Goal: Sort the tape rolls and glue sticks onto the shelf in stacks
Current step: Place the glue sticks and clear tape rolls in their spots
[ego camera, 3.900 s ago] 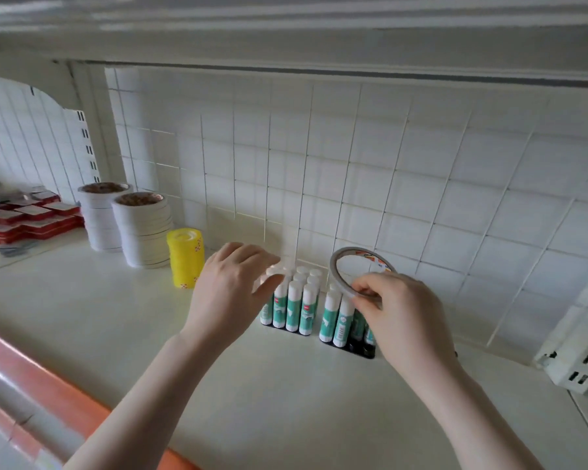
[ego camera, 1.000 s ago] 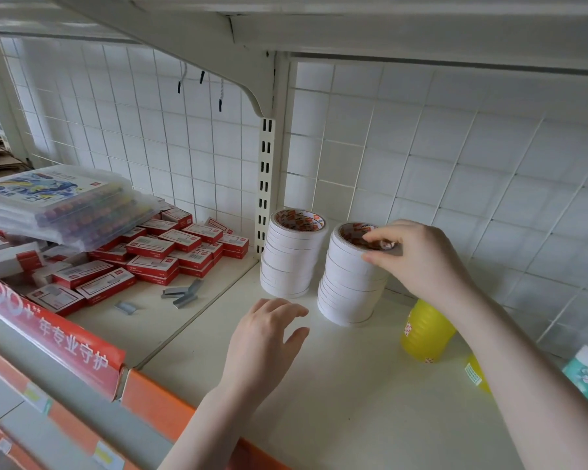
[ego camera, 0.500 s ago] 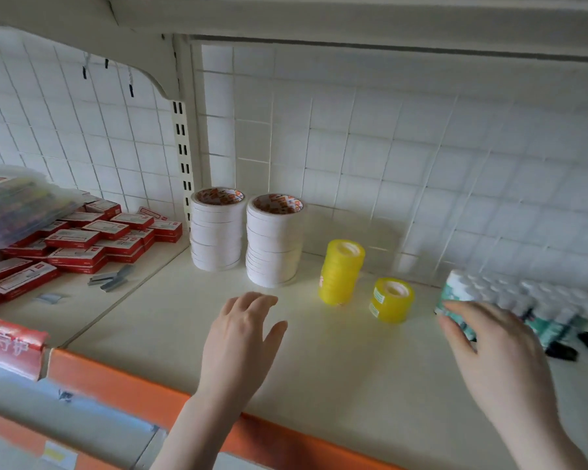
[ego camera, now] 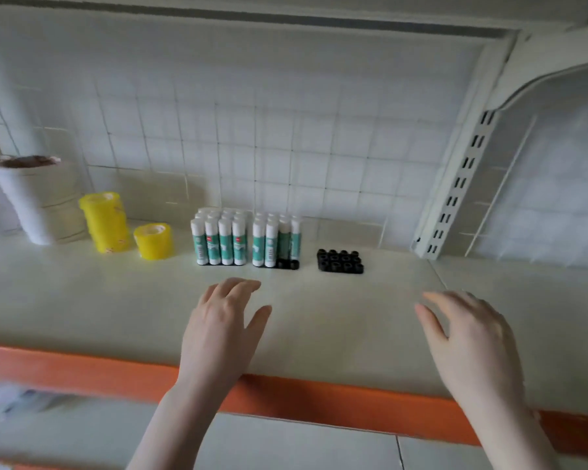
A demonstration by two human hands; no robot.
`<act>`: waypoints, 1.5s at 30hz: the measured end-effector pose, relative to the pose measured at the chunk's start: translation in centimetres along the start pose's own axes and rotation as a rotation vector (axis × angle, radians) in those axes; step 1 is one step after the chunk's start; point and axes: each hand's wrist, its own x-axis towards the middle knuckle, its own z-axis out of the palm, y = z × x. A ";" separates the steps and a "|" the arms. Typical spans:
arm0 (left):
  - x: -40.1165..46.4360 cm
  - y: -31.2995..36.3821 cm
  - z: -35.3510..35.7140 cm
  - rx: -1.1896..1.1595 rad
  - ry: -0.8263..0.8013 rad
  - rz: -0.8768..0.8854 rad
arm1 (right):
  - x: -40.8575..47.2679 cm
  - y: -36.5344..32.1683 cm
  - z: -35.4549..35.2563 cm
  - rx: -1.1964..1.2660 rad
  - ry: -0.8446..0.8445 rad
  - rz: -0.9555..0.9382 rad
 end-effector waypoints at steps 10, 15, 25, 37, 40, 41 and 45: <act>-1.2 13.5 4.6 -0.086 -0.104 0.118 | -3.6 11.2 -5.9 -0.092 0.077 0.135; -1.3 18.4 7.9 -0.154 -0.165 0.197 | -5.0 16.4 -8.4 -0.203 0.134 0.184; -3.4 34.1 17.2 -0.206 -0.230 0.320 | -7.1 33.7 -15.4 -0.278 0.187 0.319; -5.9 54.7 28.4 -0.155 -0.282 0.294 | -3.4 55.9 -21.1 -0.151 0.156 0.153; -5.5 57.0 29.5 -0.149 -0.299 0.307 | -2.7 57.7 -20.7 -0.120 0.128 0.170; -5.4 57.7 29.9 -0.153 -0.314 0.324 | -2.6 58.1 -20.5 -0.123 0.123 0.174; -5.4 60.2 31.6 -0.169 -0.401 0.415 | -2.6 59.4 -20.3 -0.129 0.078 0.188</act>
